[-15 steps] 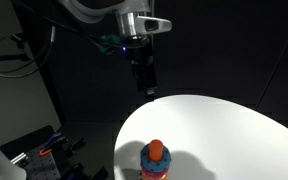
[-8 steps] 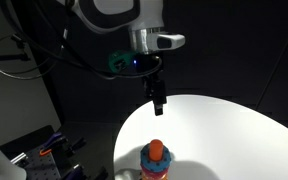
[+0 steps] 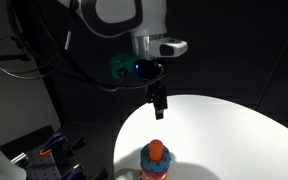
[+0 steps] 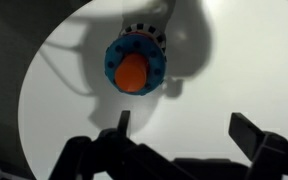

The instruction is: Move the ring stacking stand to the left and remove the blue ring from the ring stacking stand and place it to on the table

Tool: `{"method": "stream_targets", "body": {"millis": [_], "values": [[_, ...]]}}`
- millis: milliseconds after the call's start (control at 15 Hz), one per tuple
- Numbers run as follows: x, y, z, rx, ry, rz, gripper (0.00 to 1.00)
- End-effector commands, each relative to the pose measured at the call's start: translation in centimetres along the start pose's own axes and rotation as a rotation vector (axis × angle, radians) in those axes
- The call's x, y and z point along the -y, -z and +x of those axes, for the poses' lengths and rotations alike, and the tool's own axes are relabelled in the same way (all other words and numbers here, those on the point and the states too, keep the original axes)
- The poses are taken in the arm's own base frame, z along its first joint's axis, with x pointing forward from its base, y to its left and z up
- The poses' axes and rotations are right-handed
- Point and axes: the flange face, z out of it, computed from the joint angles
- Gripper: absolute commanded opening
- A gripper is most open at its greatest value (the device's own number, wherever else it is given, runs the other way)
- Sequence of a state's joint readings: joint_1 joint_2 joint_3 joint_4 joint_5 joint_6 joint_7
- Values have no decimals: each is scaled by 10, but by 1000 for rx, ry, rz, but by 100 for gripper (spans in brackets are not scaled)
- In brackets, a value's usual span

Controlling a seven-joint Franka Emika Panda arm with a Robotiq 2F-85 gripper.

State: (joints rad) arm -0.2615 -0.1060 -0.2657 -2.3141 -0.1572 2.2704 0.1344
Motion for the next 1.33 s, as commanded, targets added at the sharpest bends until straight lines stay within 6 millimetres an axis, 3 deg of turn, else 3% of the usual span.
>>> {"method": "stream_targets", "body": {"millis": [0, 333, 867, 1267], "values": [[0, 0, 0, 1, 0, 0, 100], [-12, -13, 5, 22, -39, -7, 100], [-50, -54, 10, 63, -105, -10, 100], [-57, -80, 12, 69, -137, 29, 100]]}}
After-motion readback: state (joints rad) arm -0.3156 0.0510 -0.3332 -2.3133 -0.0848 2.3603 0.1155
